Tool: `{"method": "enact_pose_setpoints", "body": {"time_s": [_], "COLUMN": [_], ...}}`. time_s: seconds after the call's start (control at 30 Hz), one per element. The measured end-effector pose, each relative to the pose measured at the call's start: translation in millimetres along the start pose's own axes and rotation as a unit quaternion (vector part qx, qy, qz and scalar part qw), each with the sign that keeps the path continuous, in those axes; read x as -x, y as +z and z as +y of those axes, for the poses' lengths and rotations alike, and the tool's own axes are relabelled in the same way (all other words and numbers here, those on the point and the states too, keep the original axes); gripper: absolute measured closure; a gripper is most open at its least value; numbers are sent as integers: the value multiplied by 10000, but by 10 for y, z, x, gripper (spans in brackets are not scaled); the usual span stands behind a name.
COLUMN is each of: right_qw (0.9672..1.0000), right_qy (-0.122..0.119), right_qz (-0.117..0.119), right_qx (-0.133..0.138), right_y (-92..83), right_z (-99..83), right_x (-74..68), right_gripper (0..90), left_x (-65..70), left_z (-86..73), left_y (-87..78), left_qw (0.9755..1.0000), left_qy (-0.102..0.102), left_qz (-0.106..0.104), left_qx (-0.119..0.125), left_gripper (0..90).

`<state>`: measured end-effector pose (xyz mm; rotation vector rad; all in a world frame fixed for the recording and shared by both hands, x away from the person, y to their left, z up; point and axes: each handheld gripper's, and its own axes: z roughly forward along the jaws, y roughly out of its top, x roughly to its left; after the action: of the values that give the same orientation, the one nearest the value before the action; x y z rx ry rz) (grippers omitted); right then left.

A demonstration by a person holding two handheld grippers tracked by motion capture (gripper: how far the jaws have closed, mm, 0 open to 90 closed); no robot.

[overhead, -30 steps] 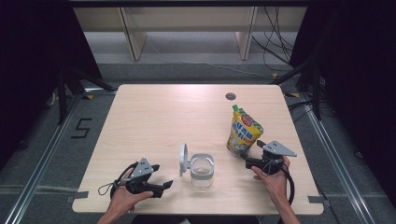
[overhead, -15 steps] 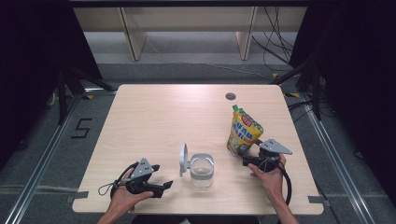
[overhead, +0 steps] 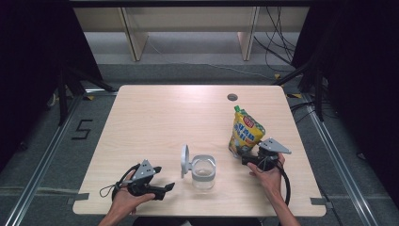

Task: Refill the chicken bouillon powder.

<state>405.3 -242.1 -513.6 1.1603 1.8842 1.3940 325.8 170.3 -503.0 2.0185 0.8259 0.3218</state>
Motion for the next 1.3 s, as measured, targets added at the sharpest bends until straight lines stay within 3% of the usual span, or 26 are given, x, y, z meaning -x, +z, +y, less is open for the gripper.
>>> {"method": "enact_pose_setpoints", "body": {"time_s": [0.07, 0.1, 0.13, 0.2, 0.27, 0.37, 0.43, 0.47, 0.5, 0.57, 0.63, 0.67, 0.87, 0.9, 0.93, 0.97, 1.0, 1.07, 1.27, 1.3], "right_qw": [9999, 9999, 9999, 9999, 9999, 10000, 9998, 10000, 9998, 9999, 9997, 9998, 9995, 9994, 9997, 9998, 9995, 9991, 9996, 9996], "right_qy": [-107, 3, -120, -15, -37, -35, -90, -67, -175, -67, -115, -60, -158, -151, 140, 150, -18, -100, 77, 133], "right_qz": [3, -15, -25, -70, -93, -56, -120, -15, -47, -65, -117, -40, 6, 39, 56, 19, -89, -16, 19, 11], "right_qx": [-97, -104, -32, -75, -95, 33, 127, 42, 114, 119, 183, 181, 267, 298, 167, 131, 289, 404, 259, 257], "right_y": [1, 7, 29, 47, 52, 76, 104, 108, 112, 120, 140, 134, 158, 167, 151, 151, 172, 194, 194, 196], "right_z": [8, 5, 1, 1, 16, 39, 48, 54, 59, 59, 57, 59, 59, 56, 52, 52, 50, 51, 57, 57], "right_x": [25, 1, 19, 6, -5, -15, -25, -21, -10, -28, -20, -20, -3, -1, -36, -39, -18, 1, -20, -32], "right_gripper": [161, 162, 162, 161, 162, 165, 168, 169, 170, 173, 176, 176, 184, 186, 190, 190, 193, 199, 205, 211], "left_x": [-13, -15, -14, -11, 5, -14, -17, -10, -10, -6, -8, -14, -2, 1, 1, 1, 1, 0, 12, 24], "left_z": [0, 1, 1, 2, 1, 0, 3, 4, 3, 0, 1, 4, 6, 6, 6, 7, 7, 4, 5, 1], "left_y": [-7, -8, -8, -8, 1, -7, -14, -13, -11, -5, -8, -12, -9, -9, -10, -12, -11, -5, 2, 3], "left_qw": [10000, 10000, 10000, 10000, 10000, 10000, 10000, 10000, 10000, 10000, 10000, 10000, 10000, 10000, 10000, 10000, 10000, 10000, 10000, 9999], "left_qy": [61, 74, 71, 68, -31, 67, 63, 12, 21, 15, 45, 67, -4, -5, -2, -3, -4, -15, -39, -140], "left_qz": [40, 36, 35, 35, -3, 36, 9, -27, -15, 16, 34, 5, -48, -39, -42, -47, -45, -60, -23, -14], "left_qx": [-53, -52, -51, -57, 34, -51, -68, -44, -27, -2, -39, -69, -37, -17, -16, -18, -16, -19, 2, -4], "left_gripper": [198, 198, 198, 198, 198, 198, 198, 198, 198, 198, 198, 198, 198, 198, 198, 198, 198, 198, 198, 198]}}
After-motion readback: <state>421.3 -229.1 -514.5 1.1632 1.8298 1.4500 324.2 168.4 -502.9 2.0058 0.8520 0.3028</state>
